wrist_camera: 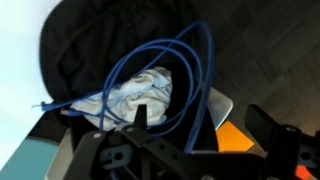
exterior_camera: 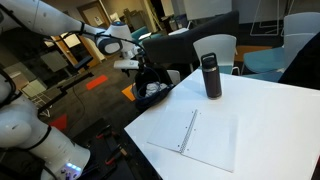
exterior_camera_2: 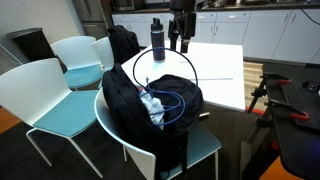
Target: Pick the cable in the bag and put it on the table
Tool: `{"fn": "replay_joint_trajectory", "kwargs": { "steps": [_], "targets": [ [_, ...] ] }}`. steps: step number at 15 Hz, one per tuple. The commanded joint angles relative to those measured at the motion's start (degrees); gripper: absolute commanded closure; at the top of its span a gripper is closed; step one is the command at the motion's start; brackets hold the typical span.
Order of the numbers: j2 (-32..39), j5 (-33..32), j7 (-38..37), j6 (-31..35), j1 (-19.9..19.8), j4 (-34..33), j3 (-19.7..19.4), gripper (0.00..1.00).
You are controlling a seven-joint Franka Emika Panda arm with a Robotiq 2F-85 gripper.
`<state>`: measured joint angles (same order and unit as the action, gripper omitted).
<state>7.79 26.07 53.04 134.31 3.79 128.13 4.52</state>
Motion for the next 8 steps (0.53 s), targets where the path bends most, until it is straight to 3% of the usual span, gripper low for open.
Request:
{"fn": "replay_joint_trajectory", "kwargs": {
  "steps": [1, 5, 8],
  "targets": [
    [0.66, 0.04, -0.24, -2.51, -1.11, -0.97, 1.18, 0.00],
    [0.99, 0.11, -0.34, -4.45, -1.39, -1.99, 1.24, 0.00],
    [4.88, -0.07, 0.71, -0.06, -0.24, -3.61, 2.59, 0.00]
  ]
}}
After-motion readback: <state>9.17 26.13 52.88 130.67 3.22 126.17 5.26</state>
